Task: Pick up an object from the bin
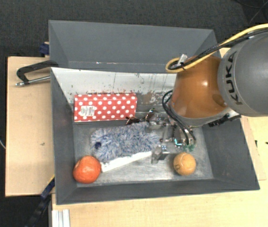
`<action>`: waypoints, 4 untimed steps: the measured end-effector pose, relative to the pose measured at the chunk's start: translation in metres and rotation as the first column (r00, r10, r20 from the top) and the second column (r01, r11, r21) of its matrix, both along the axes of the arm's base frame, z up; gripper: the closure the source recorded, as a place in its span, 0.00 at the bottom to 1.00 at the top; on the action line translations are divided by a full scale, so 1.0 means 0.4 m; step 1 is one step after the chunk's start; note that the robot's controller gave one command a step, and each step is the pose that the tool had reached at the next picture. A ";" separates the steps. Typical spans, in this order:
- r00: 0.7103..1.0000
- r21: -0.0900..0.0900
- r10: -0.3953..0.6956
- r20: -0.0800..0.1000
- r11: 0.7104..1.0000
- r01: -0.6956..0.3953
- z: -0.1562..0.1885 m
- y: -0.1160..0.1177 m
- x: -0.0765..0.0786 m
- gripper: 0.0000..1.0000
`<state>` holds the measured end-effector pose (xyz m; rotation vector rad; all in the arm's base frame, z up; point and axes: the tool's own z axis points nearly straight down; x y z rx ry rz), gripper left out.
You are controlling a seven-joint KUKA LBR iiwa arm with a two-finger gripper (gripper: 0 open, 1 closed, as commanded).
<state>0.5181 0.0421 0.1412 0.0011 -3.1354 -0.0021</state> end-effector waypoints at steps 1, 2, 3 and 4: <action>1.000 0.000 -0.001 0.008 1.000 0.001 0.010 0.000 0.005 0.00; 1.000 -0.001 0.027 0.012 1.000 -0.027 -0.163 0.077 0.029 1.00; 1.000 -0.001 0.027 0.012 1.000 -0.027 -0.164 0.077 0.028 1.00; 0.999 0.000 0.034 0.009 0.999 -0.034 0.072 0.094 0.037 1.00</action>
Offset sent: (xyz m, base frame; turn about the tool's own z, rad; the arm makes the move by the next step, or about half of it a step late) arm 0.0084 0.0311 -0.0708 -0.0277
